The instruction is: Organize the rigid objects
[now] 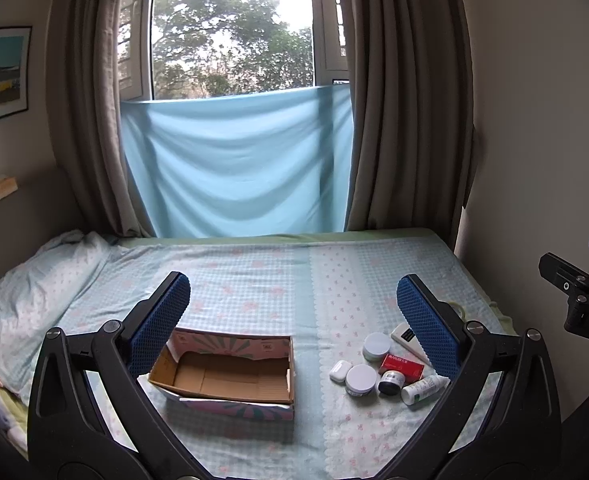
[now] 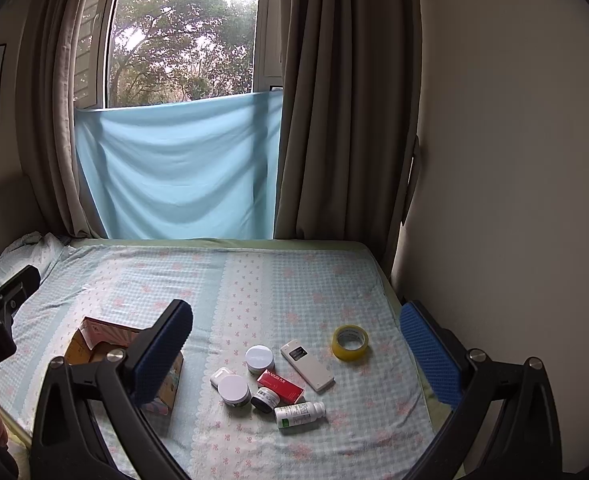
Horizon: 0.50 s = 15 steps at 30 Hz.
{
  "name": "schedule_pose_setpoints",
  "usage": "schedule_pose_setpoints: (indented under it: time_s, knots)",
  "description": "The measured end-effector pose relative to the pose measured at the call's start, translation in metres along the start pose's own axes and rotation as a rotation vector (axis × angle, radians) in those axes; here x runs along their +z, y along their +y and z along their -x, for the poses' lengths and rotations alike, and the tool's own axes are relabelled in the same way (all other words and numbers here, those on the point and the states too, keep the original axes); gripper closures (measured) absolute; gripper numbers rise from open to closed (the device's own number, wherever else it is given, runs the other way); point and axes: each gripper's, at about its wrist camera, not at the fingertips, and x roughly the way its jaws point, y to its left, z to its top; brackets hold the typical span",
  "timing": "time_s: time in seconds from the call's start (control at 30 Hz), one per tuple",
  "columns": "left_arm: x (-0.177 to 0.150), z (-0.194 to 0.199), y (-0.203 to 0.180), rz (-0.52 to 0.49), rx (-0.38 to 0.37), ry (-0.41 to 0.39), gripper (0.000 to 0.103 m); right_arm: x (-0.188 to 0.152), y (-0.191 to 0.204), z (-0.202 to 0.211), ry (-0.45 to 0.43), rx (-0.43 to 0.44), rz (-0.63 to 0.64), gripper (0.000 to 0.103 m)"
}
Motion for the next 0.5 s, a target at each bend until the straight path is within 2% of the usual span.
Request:
schedule_pose_setpoints:
  time_s: [0.5]
  knots:
    - [0.0039,-0.0023,0.0019,-0.006,-0.007,0.011,0.0,0.0049,0.0041,-0.0029,0.011,0.0,-0.004,0.0]
